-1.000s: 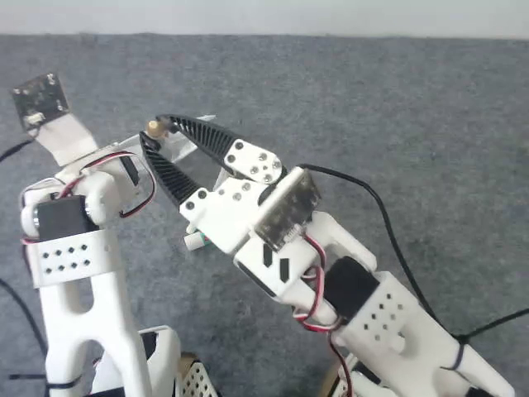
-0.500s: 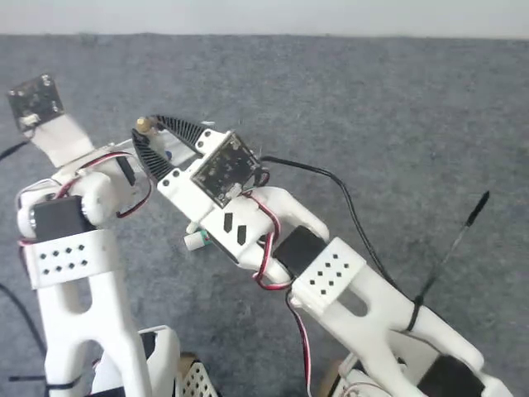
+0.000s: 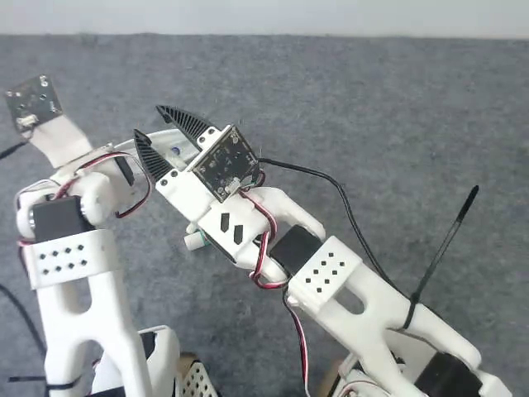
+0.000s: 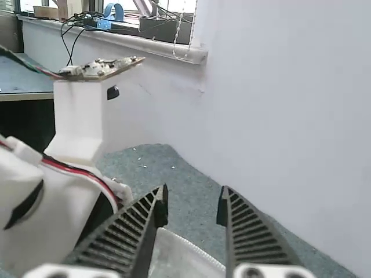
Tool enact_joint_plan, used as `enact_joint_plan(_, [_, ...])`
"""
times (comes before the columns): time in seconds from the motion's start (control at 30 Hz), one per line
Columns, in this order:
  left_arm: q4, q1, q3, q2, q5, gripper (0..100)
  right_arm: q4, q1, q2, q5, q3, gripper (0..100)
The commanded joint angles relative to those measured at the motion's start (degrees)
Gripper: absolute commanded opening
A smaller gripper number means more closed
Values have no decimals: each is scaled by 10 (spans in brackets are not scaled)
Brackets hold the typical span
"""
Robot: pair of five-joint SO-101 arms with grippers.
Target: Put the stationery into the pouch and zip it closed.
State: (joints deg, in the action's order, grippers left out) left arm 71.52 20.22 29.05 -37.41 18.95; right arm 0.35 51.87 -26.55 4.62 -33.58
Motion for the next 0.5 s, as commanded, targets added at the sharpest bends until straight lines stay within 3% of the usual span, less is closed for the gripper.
enact_joint_plan(0.0, [-1,4,-7,-5,-4,11,-7,-7,-30,-13,38,127])
enact_joint_plan(0.23, [-1,5,-7,-5,-4,11,15,-69,-73,-34,61,127])
enact_joint_plan(0.47, [-1,5,-7,-5,-4,11,216,-129,-80,-92,191,126])
